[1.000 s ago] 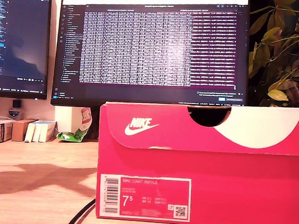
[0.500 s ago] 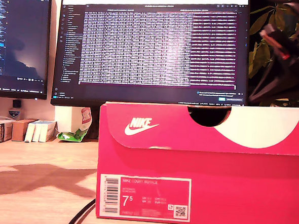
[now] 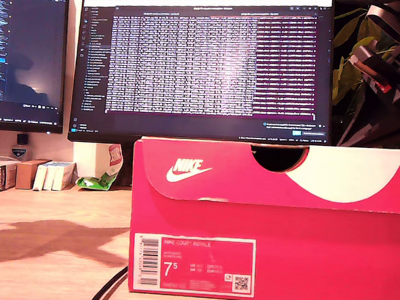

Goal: Close the red shoebox by pushing the lid with your left arm and holding the box in place with your right arm

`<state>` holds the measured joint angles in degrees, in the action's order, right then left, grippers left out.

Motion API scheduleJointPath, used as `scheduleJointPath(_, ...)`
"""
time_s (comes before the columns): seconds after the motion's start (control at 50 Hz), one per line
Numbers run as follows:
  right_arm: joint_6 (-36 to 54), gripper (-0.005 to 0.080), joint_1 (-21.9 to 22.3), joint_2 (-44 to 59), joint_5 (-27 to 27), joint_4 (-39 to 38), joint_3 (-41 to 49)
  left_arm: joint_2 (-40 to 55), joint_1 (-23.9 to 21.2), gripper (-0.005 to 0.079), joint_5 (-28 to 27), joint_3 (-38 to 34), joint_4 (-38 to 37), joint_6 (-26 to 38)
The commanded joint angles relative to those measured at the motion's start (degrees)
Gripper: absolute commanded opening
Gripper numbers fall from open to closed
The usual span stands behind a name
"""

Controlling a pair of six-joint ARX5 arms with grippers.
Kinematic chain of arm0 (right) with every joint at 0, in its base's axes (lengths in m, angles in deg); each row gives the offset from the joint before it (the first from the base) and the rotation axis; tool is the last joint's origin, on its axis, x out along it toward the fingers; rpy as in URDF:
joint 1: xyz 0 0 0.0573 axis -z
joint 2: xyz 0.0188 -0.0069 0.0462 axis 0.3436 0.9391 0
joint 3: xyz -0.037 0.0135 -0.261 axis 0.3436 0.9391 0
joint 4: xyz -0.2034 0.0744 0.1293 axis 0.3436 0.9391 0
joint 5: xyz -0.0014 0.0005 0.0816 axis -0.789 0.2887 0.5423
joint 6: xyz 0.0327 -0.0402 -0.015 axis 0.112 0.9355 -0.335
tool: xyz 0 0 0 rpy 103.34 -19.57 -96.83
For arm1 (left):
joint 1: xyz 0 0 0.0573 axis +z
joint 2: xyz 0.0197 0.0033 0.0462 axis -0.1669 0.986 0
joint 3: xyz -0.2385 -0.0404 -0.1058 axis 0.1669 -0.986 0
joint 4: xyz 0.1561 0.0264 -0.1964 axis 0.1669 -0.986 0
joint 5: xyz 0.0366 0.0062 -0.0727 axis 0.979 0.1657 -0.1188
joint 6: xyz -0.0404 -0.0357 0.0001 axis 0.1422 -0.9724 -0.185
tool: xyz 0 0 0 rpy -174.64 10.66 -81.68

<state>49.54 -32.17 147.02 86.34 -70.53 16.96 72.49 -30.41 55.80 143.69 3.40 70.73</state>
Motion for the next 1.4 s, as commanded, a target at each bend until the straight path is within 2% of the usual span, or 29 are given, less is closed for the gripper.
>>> scheduleJointPath(0.0, -1.11, -0.0013, 0.09, -2.38, -1.27, -2.93, 0.90, -0.81, 0.22, -0.0019, 0.37, 0.46, -0.02, 1.62)
scheduleJointPath(0.26, 1.68, -0.0013, 0.15, -9.90, -12.48, -5.31, 0.92, -4.13, 0.42, -0.0019, 10.86, 0.15, -1.27, 7.34)
scheduleJointPath(0.46, 2.45, -0.0013, 1.33, -13.70, -17.92, -8.74, 0.94, -8.02, 3.96, -0.0019, 12.98, -2.01, -0.50, 10.54)
scheduleJointPath(0.58, 2.86, -0.0013, 4.17, -15.74, -17.97, -9.14, 1.07, -9.97, 7.32, -0.0019, 12.50, -4.33, 1.29, 11.39)
scheduleJointPath(0.84, 3.19, -0.0013, 8.39, -22.58, -17.84, -10.21, 3.56, -14.38, 12.76, -0.0019, 6.62, -9.73, 6.60, 12.57)
scheduleJointPath(1.04, 5.25, -0.0013, 9.42, -27.56, -15.23, -10.54, 6.73, -17.22, 15.50, -0.0019, 3.45, -13.07, 7.17, 13.05)
scheduleJointPath(1.24, 5.40, -0.0013, 9.57, -32.57, -12.87, -11.26, 9.29, -23.08, 18.38, -0.0019, 3.04, -19.08, 8.63, 14.86)
scheduleJointPath(1.38, 5.22, -0.0013, 9.94, -35.87, -12.92, -9.27, 10.58, -26.95, 20.33, -0.0019, 3.39, -22.40, 11.08, 11.34)
